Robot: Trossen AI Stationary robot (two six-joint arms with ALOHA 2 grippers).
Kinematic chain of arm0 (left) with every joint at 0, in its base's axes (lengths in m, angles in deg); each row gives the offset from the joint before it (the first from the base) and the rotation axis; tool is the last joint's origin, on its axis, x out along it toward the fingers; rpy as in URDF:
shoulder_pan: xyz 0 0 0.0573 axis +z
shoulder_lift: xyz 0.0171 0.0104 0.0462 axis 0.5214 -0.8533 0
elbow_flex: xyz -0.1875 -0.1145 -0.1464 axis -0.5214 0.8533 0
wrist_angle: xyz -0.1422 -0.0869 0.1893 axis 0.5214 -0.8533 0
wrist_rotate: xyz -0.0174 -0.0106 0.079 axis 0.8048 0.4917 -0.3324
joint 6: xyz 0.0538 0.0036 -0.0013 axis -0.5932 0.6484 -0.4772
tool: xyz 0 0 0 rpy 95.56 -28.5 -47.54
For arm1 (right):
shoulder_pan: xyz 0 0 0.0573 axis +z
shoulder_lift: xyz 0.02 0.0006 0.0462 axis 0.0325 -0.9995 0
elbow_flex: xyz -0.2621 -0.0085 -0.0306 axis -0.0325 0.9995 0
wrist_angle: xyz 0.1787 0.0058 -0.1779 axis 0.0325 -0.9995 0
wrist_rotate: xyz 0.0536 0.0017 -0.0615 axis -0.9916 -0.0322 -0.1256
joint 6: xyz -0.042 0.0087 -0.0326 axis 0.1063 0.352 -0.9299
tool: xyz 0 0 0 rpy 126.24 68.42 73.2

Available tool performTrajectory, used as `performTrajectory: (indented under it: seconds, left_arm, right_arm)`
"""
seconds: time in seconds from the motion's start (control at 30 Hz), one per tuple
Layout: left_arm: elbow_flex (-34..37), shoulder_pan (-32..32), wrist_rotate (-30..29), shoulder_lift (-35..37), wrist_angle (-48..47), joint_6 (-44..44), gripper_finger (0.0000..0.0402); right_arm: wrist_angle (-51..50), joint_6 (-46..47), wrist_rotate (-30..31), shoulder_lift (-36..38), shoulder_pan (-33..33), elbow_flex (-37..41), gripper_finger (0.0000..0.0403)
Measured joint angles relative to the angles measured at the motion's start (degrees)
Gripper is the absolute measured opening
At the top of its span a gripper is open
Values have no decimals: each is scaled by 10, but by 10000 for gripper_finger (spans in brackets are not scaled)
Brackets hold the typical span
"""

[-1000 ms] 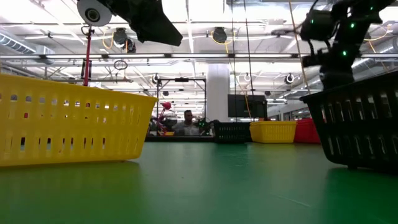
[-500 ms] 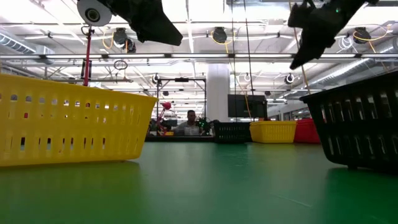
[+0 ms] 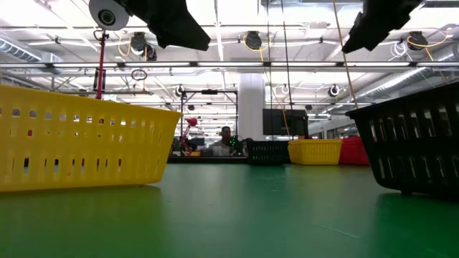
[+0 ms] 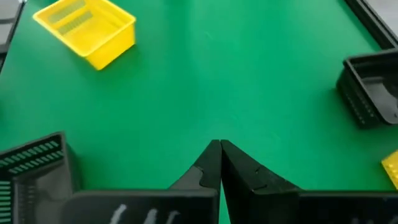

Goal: Stack baskets by color
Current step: Stack the bottom yellow bin on the top stacked yellow bins

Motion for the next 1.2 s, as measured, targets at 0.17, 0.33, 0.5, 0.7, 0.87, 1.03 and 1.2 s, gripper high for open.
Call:
performTrajectory:
  seconds: [0.17,0.33,0.5,0.7,0.87,1.03,1.2]
  left_arm:
    - [0,-15,0,0,0,1,147]
    - [0,-29,0,0,0,20,147]
    - [-1,-66,-1,0,-1,33,147]
    - [-31,-138,-36,0,-2,0,147]
    - [-50,-212,-68,-8,-26,20,147]
    - [-71,-274,-101,-30,-81,87,147]
    - [-95,-318,-111,-67,-126,124,147]
  right_arm:
    - [30,15,35,-30,83,0,0]
    - [80,10,38,-67,135,0,0]
    - [110,-5,55,-104,167,0,0]
    - [129,-20,54,-126,172,0,0]
    - [128,-20,54,-130,172,0,0]
    - [129,-16,54,-129,172,0,0]
    - [133,-16,54,-129,172,1,0]
